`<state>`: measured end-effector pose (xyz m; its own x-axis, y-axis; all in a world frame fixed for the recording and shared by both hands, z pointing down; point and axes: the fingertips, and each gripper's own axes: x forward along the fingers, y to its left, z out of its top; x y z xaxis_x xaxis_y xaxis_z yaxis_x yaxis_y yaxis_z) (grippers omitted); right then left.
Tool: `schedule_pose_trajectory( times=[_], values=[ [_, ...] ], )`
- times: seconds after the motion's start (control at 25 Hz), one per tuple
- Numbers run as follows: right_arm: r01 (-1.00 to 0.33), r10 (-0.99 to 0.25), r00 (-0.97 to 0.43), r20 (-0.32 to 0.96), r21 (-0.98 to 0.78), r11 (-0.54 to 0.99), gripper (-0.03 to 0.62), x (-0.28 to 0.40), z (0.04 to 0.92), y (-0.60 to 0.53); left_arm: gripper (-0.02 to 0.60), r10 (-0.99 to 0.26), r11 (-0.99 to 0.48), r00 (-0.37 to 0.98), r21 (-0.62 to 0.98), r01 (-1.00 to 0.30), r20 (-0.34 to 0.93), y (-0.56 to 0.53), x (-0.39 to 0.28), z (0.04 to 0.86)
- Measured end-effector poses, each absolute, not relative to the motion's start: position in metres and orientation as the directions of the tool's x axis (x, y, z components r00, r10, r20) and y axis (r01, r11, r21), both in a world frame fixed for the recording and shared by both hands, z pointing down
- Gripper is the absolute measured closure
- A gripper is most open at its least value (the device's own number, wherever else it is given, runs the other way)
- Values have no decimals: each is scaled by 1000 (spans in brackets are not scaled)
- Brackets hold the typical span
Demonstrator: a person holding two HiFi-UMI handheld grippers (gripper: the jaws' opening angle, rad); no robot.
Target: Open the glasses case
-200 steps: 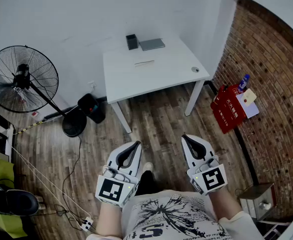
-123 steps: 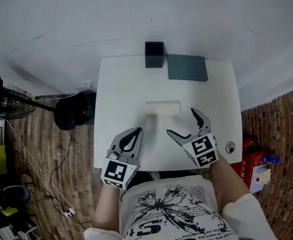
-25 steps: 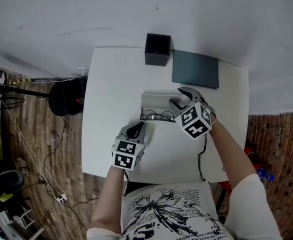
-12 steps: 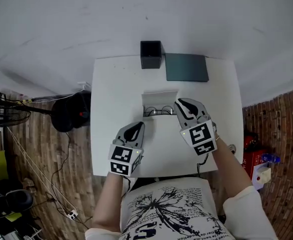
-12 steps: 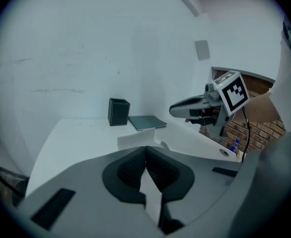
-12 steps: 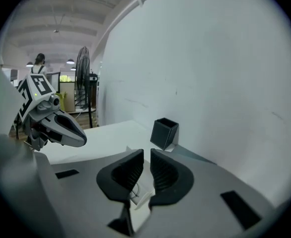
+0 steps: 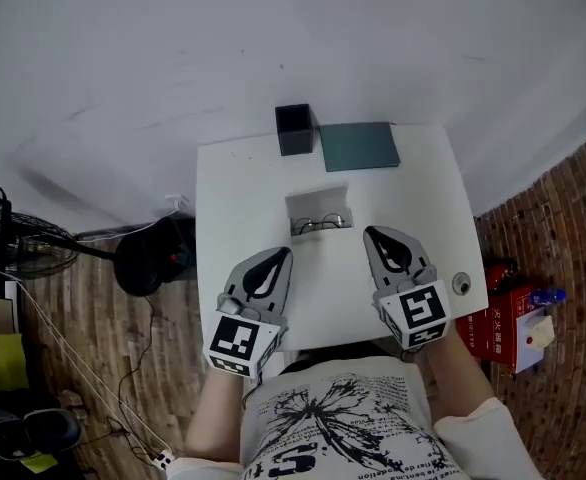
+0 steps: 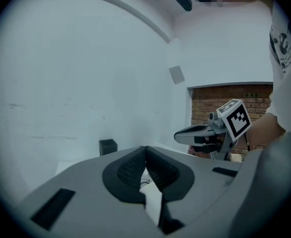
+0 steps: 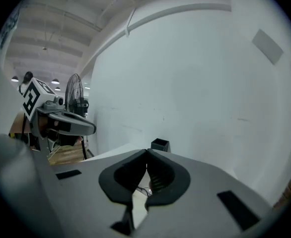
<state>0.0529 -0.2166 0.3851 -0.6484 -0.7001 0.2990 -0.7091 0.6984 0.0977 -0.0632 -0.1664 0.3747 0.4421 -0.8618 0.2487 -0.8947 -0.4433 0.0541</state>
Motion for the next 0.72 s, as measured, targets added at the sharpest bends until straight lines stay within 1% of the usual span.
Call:
schedule_pose_trajectory(
  times=[0.32, 0.6, 0.72],
  values=[
    [-749, -750, -633, 193, 92, 656, 580, 72, 343, -159, 568, -870, -478, 471, -15, -878, 147, -111, -68, 321],
    [-761, -766, -620, 167, 106, 639, 582, 78, 334, -131, 568, -891, -450, 446, -44, -892, 87, -82, -79, 297],
    [-768, -771, -616, 161, 97, 633, 582, 80, 334, -127, 568, -890, -452, 447, -47, -891, 87, -81, -80, 296]
  ],
)
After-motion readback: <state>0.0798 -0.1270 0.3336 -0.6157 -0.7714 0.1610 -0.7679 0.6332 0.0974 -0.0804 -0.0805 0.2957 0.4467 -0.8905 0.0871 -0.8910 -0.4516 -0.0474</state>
